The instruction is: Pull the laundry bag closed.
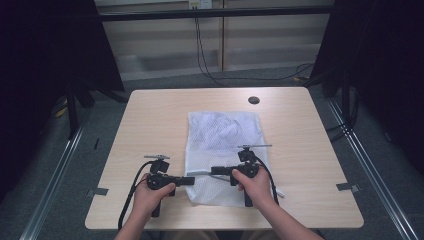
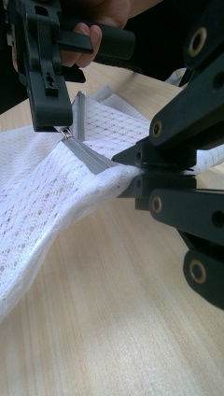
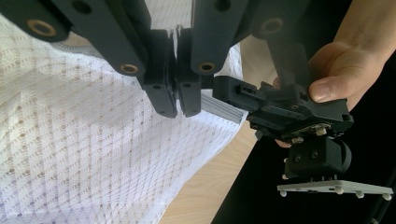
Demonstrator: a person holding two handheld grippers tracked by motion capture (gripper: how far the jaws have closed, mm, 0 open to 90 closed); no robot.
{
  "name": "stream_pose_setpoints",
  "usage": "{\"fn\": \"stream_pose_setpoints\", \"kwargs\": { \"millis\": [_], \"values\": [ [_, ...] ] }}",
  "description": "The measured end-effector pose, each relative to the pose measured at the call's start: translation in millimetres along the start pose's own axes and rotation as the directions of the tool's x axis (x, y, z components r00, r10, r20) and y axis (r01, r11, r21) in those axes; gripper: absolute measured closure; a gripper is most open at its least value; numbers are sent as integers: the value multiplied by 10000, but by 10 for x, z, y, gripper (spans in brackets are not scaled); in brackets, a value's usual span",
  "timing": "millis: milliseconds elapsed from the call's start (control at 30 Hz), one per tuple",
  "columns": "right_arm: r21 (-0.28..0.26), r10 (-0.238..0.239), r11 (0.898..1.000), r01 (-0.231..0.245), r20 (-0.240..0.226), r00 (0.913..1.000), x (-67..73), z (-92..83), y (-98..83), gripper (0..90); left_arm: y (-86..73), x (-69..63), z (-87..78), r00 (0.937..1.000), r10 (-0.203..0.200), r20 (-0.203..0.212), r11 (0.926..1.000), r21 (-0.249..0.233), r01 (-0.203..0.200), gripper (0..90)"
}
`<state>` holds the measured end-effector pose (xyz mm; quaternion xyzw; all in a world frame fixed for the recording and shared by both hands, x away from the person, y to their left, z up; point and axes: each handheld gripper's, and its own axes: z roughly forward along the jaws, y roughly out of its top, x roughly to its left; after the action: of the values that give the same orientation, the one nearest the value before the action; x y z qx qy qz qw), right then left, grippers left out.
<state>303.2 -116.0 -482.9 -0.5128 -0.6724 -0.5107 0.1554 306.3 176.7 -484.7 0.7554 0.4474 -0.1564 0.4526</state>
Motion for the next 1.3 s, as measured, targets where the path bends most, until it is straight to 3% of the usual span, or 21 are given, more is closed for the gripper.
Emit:
{"fn": "stream_pose_setpoints", "kwargs": {
  "millis": [67, 100, 1300],
  "values": [
    [14, 10, 10000, -10, 71, 10000, -1, -9, 2, 877, 4, 13, -20, 10000, 15, -69, 10000, -19, -15, 878],
    [6, 26, 10000, -26, 49, 10000, -11, -17, 5, 877, 4, 14, -30, 9999, -163, 31, 9998, -72, 163, 878],
    [7, 142, 9999, -142, 98, 9999, -64, -96, 19, 877, -6, 33, -110, 9999, -112, -116, 9998, -186, 110, 878]
  ]
}}
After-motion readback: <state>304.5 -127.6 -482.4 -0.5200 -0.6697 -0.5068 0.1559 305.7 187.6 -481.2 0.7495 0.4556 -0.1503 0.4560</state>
